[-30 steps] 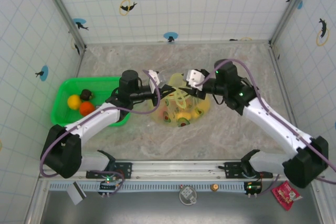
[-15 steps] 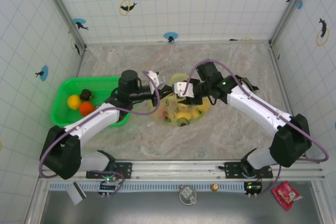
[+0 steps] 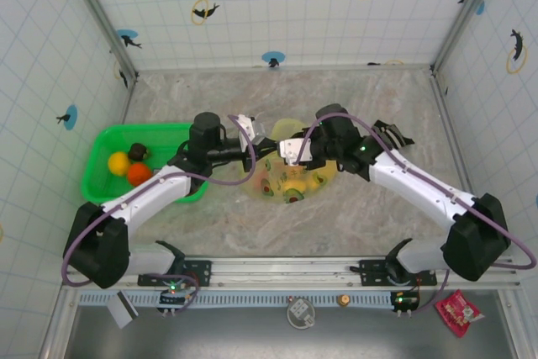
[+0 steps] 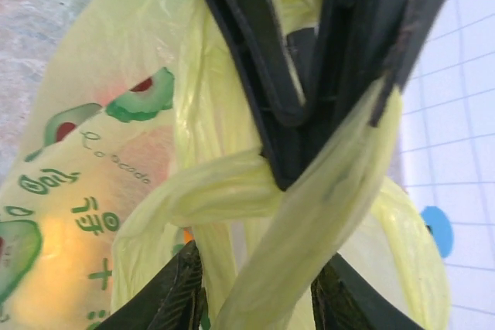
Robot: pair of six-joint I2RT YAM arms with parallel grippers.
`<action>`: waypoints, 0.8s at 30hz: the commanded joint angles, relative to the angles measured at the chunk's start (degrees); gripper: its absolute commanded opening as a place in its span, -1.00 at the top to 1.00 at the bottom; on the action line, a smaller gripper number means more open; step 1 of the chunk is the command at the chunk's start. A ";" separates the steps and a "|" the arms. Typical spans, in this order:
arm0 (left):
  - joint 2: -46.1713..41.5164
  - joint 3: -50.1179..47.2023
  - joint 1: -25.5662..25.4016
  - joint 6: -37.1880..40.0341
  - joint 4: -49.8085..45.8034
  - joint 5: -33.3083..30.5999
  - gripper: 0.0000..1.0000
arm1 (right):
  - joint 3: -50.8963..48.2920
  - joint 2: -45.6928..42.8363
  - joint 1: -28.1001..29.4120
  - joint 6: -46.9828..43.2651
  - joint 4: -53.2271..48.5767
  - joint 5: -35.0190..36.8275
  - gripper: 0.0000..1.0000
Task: Place the fake fruits into the plastic bag and tie a complex knot
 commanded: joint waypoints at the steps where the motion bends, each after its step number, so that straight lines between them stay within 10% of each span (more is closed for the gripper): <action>1: -1.06 1.08 0.24 0.61 -0.58 2.32 1.00 | -1.41 -0.78 0.29 -2.06 6.59 2.13 0.14; 7: -1.46 0.71 0.17 0.53 -0.57 2.10 0.98 | -2.16 1.53 1.98 -3.60 9.21 4.12 0.10; 11: -1.59 0.51 0.06 0.69 -0.59 1.08 0.94 | -2.04 1.59 2.08 -2.55 11.06 3.37 0.57; 14: -1.76 0.57 0.02 0.31 -0.46 -0.12 0.66 | -1.72 0.71 2.07 -2.37 11.06 3.64 0.98; 24: -4.92 1.36 0.00 -3.26 -0.07 -2.47 -0.13 | -3.69 -2.75 1.32 -2.48 12.48 3.81 1.00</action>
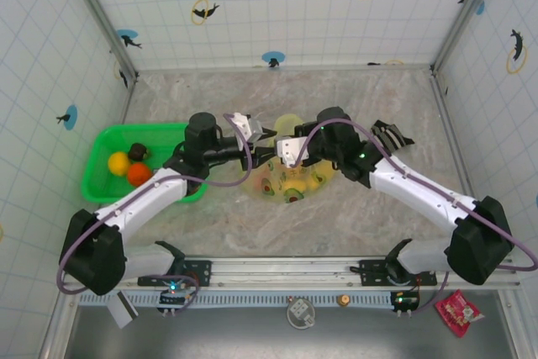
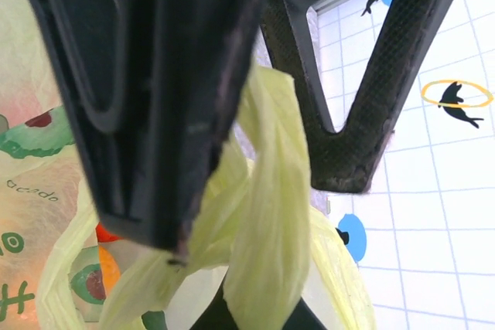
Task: Place the fake fruits into the plastic bag and tie a complex knot
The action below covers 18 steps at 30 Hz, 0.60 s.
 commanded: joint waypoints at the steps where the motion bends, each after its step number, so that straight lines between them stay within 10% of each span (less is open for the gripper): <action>1: -2.38 1.69 0.06 -1.25 -0.32 -0.15 -0.16 | -0.57 -1.17 -0.42 0.14 1.16 -0.94 1.00; 18: -7.35 0.05 0.38 -7.47 0.55 -16.65 -0.12 | 7.18 -1.09 -3.78 6.44 -7.47 -15.21 1.00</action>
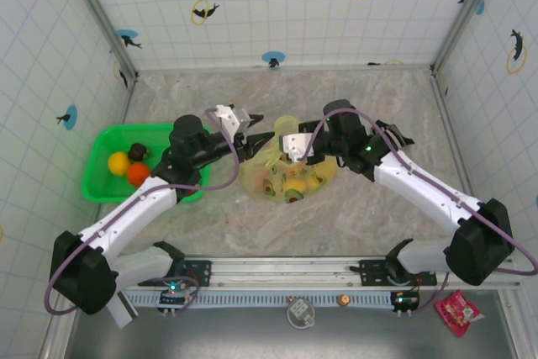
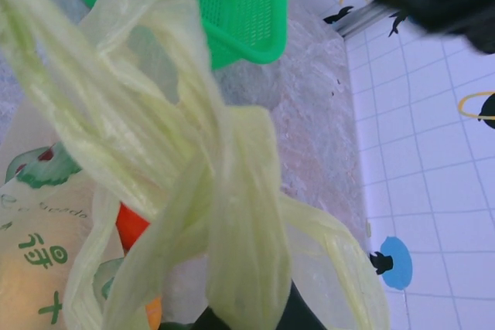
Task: Place the fake fruits into the plastic bag and tie a complex knot
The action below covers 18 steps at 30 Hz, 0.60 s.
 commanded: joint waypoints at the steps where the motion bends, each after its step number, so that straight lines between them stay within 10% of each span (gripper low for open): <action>1: -0.37 -0.03 0.35 -1.19 -0.81 -4.47 -0.12 | 4.06 -1.08 -0.59 2.80 -1.21 -4.94 1.00; 7: -1.29 -0.47 0.10 0.01 -2.40 1.63 -0.17 | 7.54 -0.14 -1.91 4.01 -5.30 -8.06 1.00; 18: -4.03 -2.22 -1.06 3.84 -4.03 -9.79 -0.32 | 3.81 0.59 -1.12 4.04 -5.27 -5.91 1.00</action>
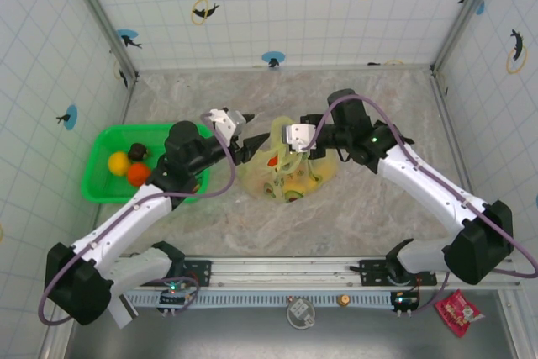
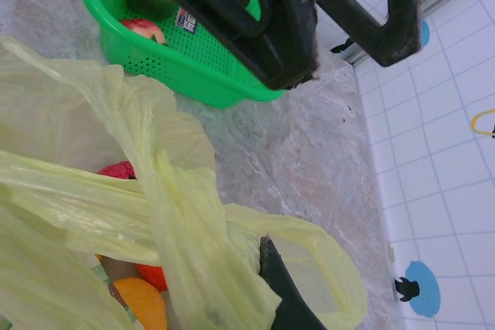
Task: Place the fake fruits into the plastic bag and tie a complex knot
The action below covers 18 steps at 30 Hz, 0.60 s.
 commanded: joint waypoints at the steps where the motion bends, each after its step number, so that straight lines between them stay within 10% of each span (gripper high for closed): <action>1: 1.39 0.67 -0.30 2.30 -2.29 -2.90 -0.29 | -1.92 0.19 0.67 1.07 1.41 1.13 1.00; 10: -3.09 0.43 -4.39 1.13 -6.19 3.66 -0.14 | -1.65 1.79 1.52 1.60 1.23 3.27 1.00; 18: -14.34 -3.58 -5.43 -0.06 -12.47 3.72 0.49 | -0.55 3.07 1.55 0.75 -1.50 2.05 1.00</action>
